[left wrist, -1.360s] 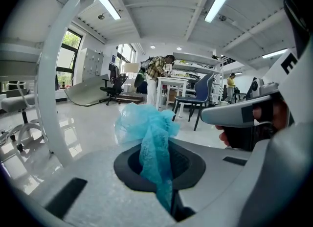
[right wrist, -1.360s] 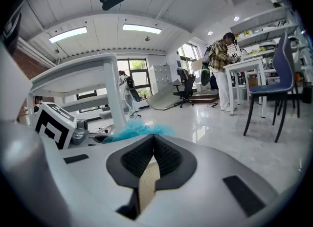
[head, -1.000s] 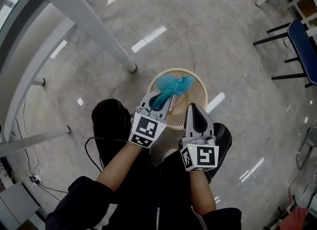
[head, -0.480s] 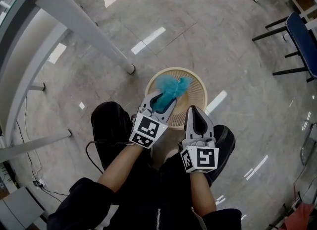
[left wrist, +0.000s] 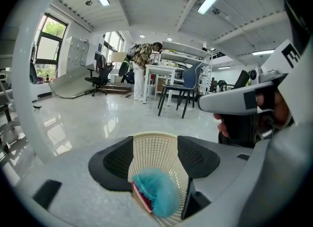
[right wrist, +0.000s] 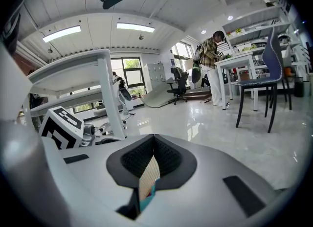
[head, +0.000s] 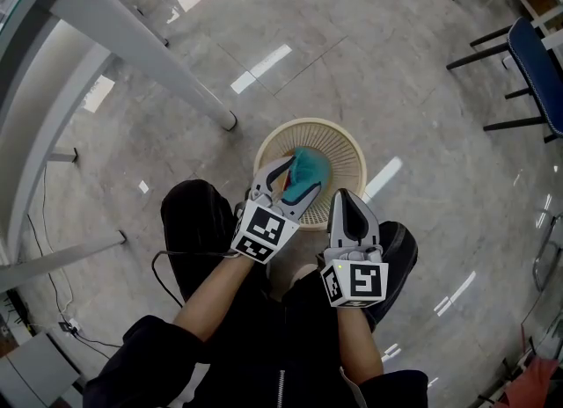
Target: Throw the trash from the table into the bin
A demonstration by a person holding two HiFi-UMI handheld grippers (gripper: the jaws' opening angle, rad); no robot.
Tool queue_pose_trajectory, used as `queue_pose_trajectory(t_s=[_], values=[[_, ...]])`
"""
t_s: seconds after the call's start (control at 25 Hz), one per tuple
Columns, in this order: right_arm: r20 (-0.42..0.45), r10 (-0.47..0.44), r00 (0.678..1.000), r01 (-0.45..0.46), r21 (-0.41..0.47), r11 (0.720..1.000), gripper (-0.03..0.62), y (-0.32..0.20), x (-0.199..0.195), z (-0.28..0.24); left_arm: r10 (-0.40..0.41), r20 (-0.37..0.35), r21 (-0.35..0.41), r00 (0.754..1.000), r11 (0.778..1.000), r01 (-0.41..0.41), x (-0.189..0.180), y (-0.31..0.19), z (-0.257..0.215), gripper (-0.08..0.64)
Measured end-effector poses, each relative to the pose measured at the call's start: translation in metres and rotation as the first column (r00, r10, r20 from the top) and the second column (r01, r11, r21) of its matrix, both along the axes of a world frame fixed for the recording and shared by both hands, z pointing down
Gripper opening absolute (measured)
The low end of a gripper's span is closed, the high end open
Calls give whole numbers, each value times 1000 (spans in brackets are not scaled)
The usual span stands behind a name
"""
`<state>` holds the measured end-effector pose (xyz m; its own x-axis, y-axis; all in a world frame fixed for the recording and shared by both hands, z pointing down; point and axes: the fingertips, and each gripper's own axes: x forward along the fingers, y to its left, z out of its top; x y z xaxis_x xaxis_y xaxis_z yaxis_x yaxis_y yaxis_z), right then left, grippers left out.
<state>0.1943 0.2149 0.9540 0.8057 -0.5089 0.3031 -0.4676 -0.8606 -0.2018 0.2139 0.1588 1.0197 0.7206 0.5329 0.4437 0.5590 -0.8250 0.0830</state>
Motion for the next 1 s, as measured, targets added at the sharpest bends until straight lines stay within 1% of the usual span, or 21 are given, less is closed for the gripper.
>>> queue_pose_trajectory(t_s=[0.24,0.4,0.52,0.56,0.64,0.68,0.72,0.8,1.0], values=[[7,-8,1000,8,0,1000,9,-1,1,4,-12,-15,-6,1000,1000,12,1,-2,-3,272],[8,-17,1000,17,-2,1000,9,-4,1,5,-30,-49,-18,998,999,29,3,-6,-12,271],[10,-23,1000,23,1,1000,9,-5,1,6,-41,-58,-23,997,999,40,2,-7,-16,265],[10,-24,1000,24,2,1000,9,-5,2,6,-40,-62,-26,997,999,39,2,-8,-18,252],[7,-31,1000,31,0,1000,9,-7,4,7,-42,-82,-38,996,999,39,1,-9,-25,190],[6,-34,999,34,-1,999,9,-8,5,7,-46,-95,-45,994,998,42,1,-10,-29,146],[6,-35,999,35,1,999,9,-9,6,8,-50,-109,-50,993,998,45,0,-11,-33,79],[14,-35,999,35,3,999,9,-12,6,11,-51,-130,-47,990,998,45,-1,-12,-39,15],[25,-30,999,30,-2,1000,9,-15,7,13,-34,-144,-31,989,999,29,-1,-11,-45,6]])
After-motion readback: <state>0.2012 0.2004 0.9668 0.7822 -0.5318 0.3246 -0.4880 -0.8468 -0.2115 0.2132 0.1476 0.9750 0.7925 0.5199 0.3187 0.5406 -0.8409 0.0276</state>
